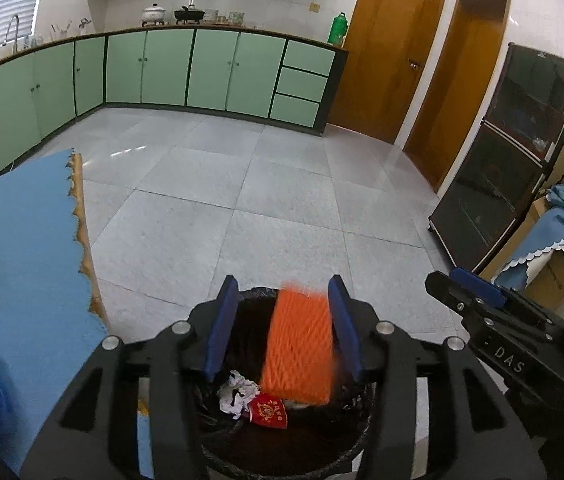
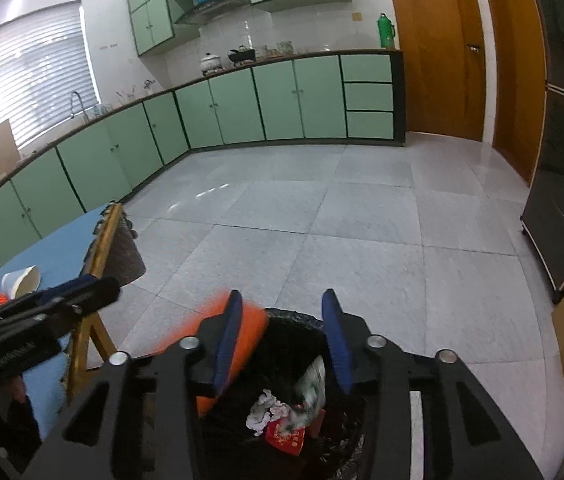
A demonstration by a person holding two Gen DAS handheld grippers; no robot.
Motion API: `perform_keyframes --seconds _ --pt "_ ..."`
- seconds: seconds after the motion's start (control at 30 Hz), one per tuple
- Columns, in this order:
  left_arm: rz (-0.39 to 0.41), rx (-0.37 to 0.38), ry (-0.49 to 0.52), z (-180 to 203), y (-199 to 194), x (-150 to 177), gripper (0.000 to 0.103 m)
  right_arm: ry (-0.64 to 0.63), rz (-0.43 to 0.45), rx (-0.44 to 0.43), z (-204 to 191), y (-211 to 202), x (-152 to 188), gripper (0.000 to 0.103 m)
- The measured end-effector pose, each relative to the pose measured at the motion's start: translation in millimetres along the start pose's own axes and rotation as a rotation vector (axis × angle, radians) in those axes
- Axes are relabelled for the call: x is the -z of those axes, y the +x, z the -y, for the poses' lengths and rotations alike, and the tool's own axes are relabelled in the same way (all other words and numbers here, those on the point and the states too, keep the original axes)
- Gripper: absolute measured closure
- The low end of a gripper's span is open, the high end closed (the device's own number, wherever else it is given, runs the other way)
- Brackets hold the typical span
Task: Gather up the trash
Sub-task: 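Carry mesh net and green wrapper over the bin and open both grippers, then move both tools back to the remaining trash on the mat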
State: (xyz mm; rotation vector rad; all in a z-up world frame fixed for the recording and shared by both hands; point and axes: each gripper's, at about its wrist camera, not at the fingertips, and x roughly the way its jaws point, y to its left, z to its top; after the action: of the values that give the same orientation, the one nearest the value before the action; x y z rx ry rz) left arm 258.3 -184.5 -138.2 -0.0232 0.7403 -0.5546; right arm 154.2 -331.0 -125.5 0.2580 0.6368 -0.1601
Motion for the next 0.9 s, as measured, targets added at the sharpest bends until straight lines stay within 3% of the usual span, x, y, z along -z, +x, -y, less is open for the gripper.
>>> perform_keyframes --seconds 0.03,0.2,0.5,0.9 --pt "0.007 -0.009 0.0 -3 -3 -1 0.051 0.007 0.006 0.013 0 -2 1 0.049" --pt "0.071 -0.064 -0.009 -13 -28 -2 0.03 0.011 0.048 0.07 -6 -16 -2 0.007" --pt "0.17 -0.169 -0.033 -47 -101 -4 0.017 -0.006 0.106 0.022 -45 -51 -15 0.006" --pt "0.24 -0.36 -0.087 -113 -199 24 0.016 -0.078 0.149 -0.115 -145 -74 -4 0.006"
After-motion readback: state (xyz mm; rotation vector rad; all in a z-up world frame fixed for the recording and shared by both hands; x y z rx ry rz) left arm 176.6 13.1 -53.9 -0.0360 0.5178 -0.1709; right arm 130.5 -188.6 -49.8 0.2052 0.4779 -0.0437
